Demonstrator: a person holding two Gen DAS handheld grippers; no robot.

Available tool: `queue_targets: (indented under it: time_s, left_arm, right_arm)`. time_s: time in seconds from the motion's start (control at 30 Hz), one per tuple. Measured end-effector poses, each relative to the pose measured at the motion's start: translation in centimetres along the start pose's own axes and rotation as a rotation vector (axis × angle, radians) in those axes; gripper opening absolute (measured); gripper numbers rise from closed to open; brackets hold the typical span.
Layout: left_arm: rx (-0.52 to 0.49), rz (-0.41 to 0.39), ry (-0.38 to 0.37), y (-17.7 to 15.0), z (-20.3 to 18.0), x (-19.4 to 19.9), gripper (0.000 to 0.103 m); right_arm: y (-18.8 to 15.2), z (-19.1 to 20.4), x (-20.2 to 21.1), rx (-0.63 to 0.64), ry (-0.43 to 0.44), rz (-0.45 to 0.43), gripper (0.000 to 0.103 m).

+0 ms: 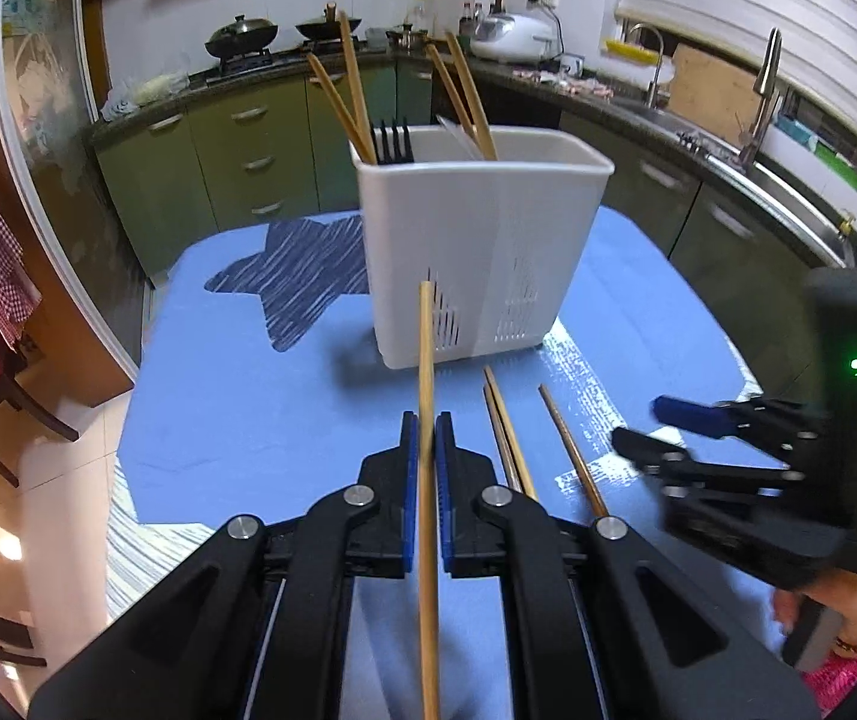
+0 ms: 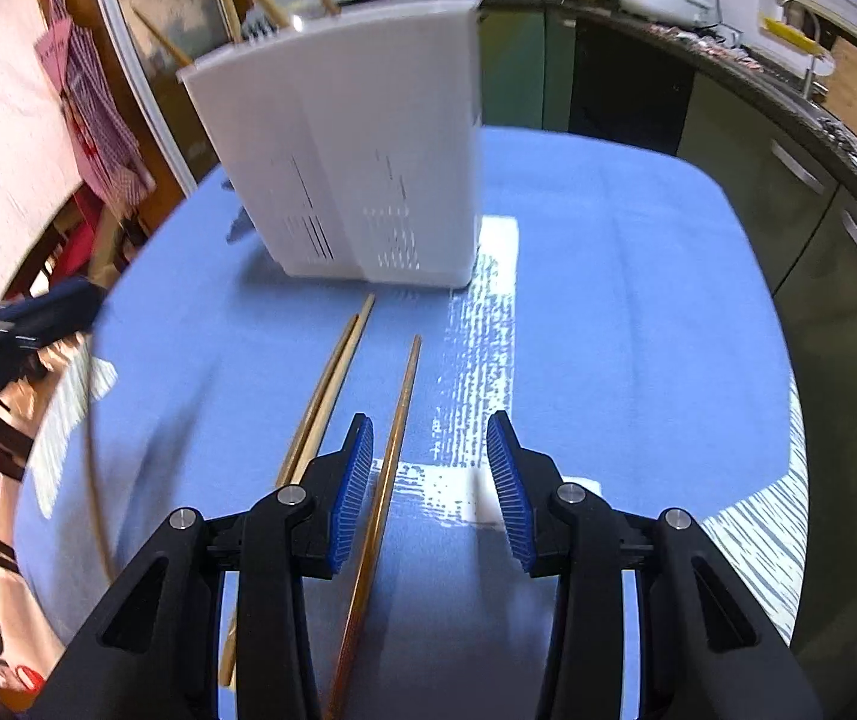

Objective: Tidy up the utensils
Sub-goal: 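Lift the chopstick with the left tool while the right closes on another chopstick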

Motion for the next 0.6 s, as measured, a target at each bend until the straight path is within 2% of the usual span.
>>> queue_targets:
  time_s: [0.37, 0.6]
  left_arm:
    - [-0.009, -0.075, -0.017, -0.8, 0.7, 3.8, 0.006]
    - [-0.022, -0.121, -0.014, -1.1, 0.2, 6.1, 0.006]
  right_arm:
    - [1.3, 0.3, -4.0, 0.007, -0.059, 0.104, 0.040]
    - [1.4, 0.8, -4.6, 0.015, -0.074, 0.116, 0.042]
Point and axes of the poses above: each gripper's, at about its wrist camera, not at the fingertips, and x roughly against the way its jaws point, z to its left, y to its top, the point moved 2 cm from there along -x, roughly the way its jaws point, and after that the axes turned 12 degrees about z, right-handed, at the moved point
